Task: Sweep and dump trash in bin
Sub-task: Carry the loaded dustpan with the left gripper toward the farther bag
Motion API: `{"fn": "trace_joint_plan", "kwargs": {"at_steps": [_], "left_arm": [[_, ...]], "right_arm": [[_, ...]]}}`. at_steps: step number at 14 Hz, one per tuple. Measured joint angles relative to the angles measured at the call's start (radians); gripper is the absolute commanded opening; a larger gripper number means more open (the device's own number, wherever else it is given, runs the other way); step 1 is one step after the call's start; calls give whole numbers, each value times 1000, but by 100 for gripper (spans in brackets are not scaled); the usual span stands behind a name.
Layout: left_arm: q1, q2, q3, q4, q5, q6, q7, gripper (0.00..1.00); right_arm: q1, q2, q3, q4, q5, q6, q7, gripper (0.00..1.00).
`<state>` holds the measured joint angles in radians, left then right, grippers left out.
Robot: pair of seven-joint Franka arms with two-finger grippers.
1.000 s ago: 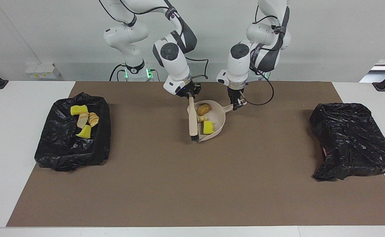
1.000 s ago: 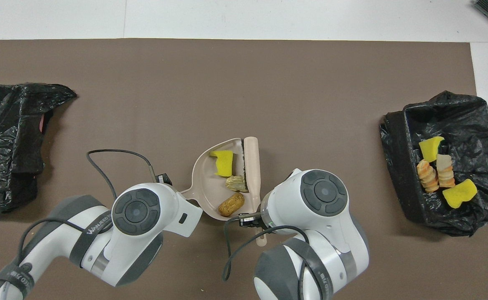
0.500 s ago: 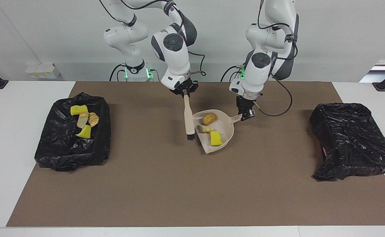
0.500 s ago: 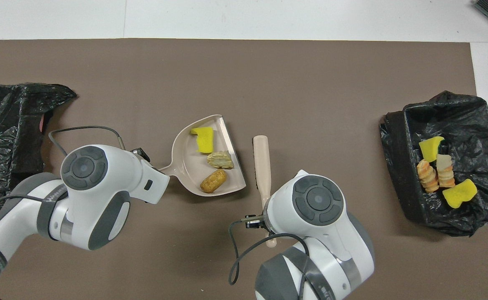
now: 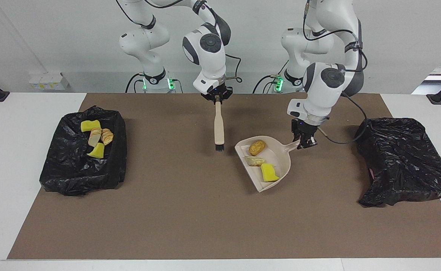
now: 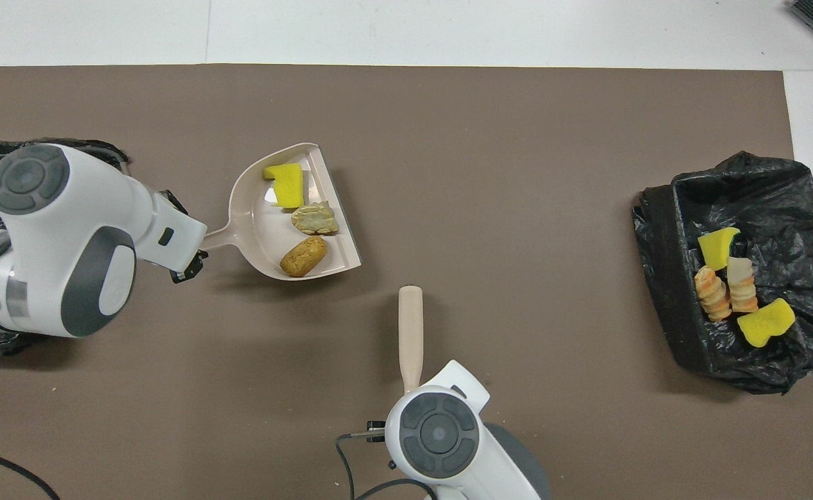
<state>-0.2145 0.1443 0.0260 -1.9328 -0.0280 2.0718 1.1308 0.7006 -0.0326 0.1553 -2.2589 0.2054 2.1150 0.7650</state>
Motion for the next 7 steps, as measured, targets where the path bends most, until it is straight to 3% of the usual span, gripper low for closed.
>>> {"fn": "trace_joint_plan", "kwargs": {"at_steps": [5, 7], "left_arm": [[129, 67, 0, 153, 0, -87, 200, 0], [180, 86, 0, 205, 0, -112, 285, 0]], "right_arm": [[50, 74, -1, -3, 0, 76, 35, 0], [49, 74, -4, -2, 17, 76, 4, 8]]}}
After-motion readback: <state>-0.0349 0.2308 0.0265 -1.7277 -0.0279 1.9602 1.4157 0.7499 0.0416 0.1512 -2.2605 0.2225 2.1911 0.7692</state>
